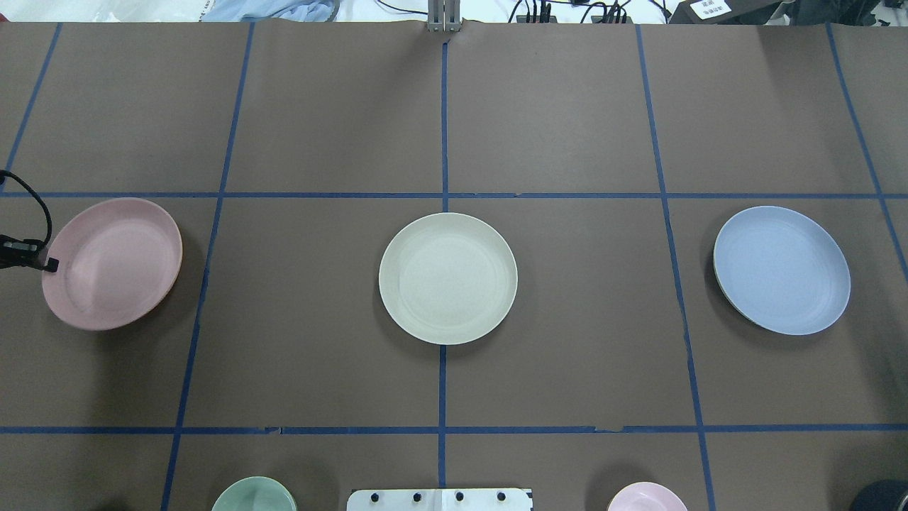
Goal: Stack three plates with pink and blue
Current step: 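Reach the left gripper to the pink plate rim and grasp it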
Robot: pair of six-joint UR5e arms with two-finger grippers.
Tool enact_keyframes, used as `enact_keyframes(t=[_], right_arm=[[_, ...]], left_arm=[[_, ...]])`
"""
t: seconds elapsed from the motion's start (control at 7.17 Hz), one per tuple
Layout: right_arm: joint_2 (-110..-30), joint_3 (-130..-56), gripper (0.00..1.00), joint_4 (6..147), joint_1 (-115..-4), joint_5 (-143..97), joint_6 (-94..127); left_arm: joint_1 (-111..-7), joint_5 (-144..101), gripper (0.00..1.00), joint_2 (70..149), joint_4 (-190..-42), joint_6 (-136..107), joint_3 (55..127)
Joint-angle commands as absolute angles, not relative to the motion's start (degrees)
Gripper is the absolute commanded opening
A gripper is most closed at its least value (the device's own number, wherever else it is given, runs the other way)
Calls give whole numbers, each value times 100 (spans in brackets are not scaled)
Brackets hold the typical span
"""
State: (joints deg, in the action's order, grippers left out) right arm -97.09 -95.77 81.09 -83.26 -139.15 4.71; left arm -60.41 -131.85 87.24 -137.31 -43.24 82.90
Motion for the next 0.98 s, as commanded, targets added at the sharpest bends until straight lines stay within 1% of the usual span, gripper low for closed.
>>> enact_keyframes(t=[0.0, 0.14, 0.42, 0.56, 0.7, 0.84], right_arm=[[-9695, -9554, 100, 8086, -7860, -13607, 632], [-9677, -9571, 100, 8077, -7753, -13614, 633], [-9598, -9423, 100, 7947, -7577, -13518, 642], [-9519, -9048, 100, 7423, -7541, -13509, 668], [-9423, -8592, 100, 6748, -7428, -13491, 999], [-9370, -8309, 100, 6071, -7166, -13308, 1602]], left_arm=[[-6117, -13192, 0, 8527, -13720, -4289, 8742], [-6143, -13253, 0, 8334, -13659, -4280, 9137], [-6580, -13777, 0, 8297, -13186, -4280, 9587], [-6618, -14121, 0, 8340, -13053, -4306, 9641], [-6618, -14246, 0, 8376, -13052, -4394, 9668], [-6618, -14334, 0, 8428, -13052, -4803, 9816]])
